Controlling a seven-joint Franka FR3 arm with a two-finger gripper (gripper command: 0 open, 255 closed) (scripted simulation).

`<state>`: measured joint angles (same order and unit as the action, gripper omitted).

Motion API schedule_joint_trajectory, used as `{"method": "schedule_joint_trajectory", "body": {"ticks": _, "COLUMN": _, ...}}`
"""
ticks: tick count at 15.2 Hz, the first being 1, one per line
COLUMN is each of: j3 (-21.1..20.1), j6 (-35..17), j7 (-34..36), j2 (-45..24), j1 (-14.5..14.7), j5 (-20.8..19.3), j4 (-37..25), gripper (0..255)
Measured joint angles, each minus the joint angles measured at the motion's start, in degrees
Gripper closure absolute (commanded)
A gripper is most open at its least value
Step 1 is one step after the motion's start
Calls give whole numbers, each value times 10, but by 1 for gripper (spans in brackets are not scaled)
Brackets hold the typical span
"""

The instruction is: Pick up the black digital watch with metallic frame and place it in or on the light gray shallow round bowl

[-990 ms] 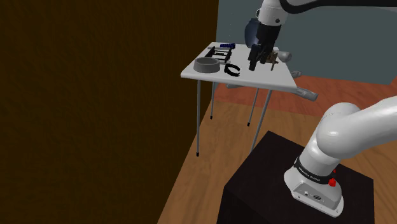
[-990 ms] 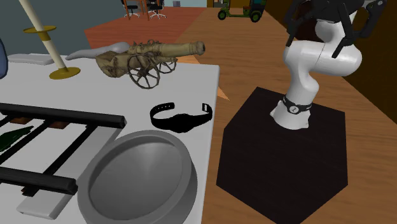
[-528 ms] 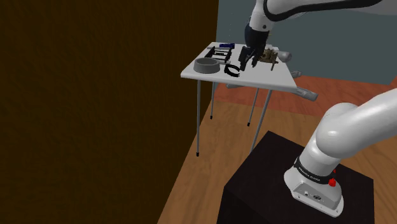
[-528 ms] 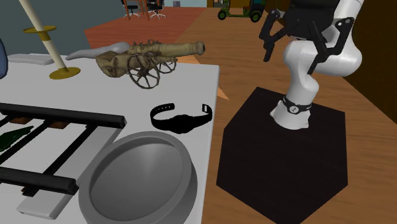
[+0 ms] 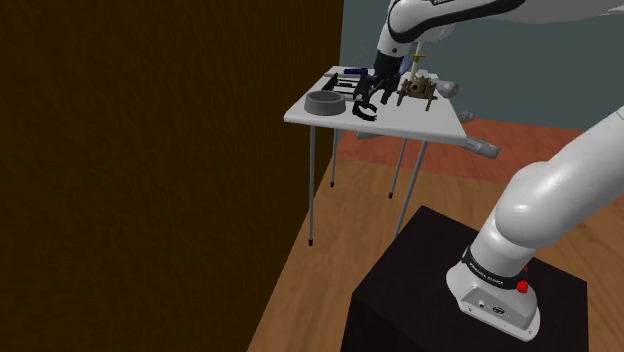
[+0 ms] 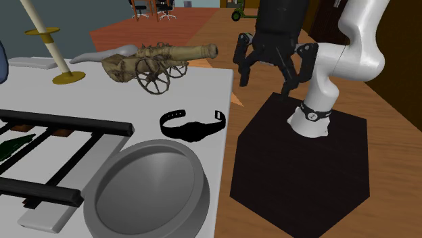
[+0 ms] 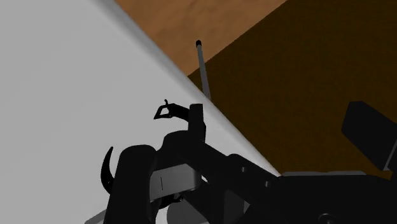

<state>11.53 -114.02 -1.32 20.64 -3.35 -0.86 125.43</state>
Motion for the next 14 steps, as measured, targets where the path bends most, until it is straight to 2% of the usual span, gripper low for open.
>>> {"method": "schedule_joint_trajectory", "body": {"ticks": 7, "j3": 48, "j6": -61, "j7": -33, "j2": -132, "j1": -10, "j5": 67, "j4": -80, "gripper": 0}}
{"method": "schedule_joint_trajectory", "body": {"ticks": 14, "j3": 51, "j6": -110, "j7": -44, "j2": -170, "j1": -8, "j5": 86, "j4": -68, "gripper": 0}}
